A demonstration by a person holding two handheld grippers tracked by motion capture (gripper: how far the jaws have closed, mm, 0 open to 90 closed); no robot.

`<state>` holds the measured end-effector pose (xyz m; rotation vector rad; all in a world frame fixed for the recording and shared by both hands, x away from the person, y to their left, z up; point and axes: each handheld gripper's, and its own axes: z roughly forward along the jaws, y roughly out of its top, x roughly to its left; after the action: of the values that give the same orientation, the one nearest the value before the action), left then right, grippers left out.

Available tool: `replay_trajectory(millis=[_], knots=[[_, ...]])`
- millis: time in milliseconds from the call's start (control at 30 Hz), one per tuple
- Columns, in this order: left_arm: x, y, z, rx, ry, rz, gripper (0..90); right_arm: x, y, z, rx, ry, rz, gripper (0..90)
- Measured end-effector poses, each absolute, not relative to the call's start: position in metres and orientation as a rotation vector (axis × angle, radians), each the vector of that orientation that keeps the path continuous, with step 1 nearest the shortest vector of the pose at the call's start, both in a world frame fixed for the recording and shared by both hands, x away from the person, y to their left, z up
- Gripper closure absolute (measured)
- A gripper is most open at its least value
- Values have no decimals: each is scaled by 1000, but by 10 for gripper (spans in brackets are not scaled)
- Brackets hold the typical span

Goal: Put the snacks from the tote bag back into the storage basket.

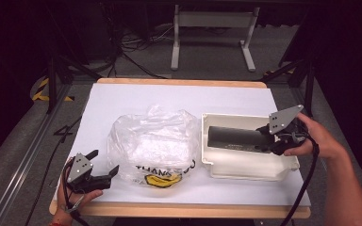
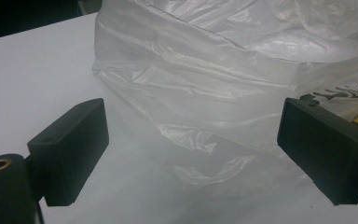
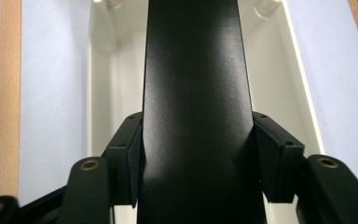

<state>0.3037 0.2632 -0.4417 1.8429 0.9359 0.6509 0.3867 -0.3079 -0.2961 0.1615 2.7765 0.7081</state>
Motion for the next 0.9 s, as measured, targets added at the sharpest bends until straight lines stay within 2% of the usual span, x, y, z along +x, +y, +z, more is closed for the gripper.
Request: replay_trajectory(millis=[900], knots=[[303, 263, -442, 1835, 935, 638, 97, 402, -305, -334, 185, 2885, 575, 428]])
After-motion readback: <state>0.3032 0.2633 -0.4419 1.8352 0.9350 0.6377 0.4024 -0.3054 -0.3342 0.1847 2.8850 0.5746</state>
